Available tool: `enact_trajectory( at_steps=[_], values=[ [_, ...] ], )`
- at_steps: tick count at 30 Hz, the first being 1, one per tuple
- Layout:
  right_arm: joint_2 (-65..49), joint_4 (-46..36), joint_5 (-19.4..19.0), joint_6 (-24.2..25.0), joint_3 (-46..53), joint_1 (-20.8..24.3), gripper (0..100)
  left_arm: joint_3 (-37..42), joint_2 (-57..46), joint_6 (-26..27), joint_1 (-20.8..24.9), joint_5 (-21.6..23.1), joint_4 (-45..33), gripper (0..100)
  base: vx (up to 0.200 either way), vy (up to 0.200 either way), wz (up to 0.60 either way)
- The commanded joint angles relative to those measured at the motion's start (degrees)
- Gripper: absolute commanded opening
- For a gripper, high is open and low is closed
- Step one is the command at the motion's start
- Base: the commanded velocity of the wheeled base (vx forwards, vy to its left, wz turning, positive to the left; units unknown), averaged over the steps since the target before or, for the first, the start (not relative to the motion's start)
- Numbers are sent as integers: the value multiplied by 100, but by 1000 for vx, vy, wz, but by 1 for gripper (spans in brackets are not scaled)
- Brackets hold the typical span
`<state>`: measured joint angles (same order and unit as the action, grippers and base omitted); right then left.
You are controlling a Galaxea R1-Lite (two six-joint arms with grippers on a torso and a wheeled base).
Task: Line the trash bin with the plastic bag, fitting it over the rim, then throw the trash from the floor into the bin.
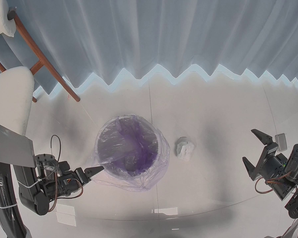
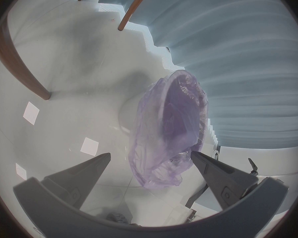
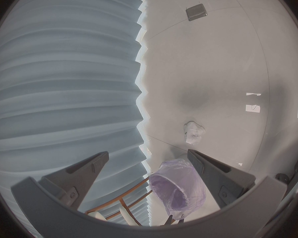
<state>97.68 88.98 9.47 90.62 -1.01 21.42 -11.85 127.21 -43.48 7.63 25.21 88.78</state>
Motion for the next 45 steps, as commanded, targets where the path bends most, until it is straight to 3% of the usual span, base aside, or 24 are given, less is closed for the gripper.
enact_trajectory(
  at_steps=[1, 6, 7, 21, 27, 40, 45],
  values=[
    [14, 85, 2, -1, 57, 3, 100, -28, -21, -2, -7, 1, 7, 100, 0, 0, 0],
    [14, 85, 2, -10, 66, 3, 100, 25, -12, -2, 19, -7, -1, 100, 0, 0, 0],
    [14, 85, 2, -10, 57, 3, 100, 7, 6, -2, 10, -7, 7, 0, 0, 0, 0],
    [40, 85, -7, -10, 92, 3, 100, -37, 375, 112, 10, -25, -1, 0, 0, 0, 0],
    [58, 85, -7, -10, 92, 3, 100, -380, 911, 226, 45, -763, 7, 0, 0, 0, 0],
    [93, 85, 2, -19, 75, 20, 100, -555, 1210, 235, 125, -1044, -1, 0, 0, 0, 0],
    [93, 85, 2, -19, 84, 117, 100, -863, 1456, 226, 300, -1748, 7, 0, 0, 0, 0]
  ],
)
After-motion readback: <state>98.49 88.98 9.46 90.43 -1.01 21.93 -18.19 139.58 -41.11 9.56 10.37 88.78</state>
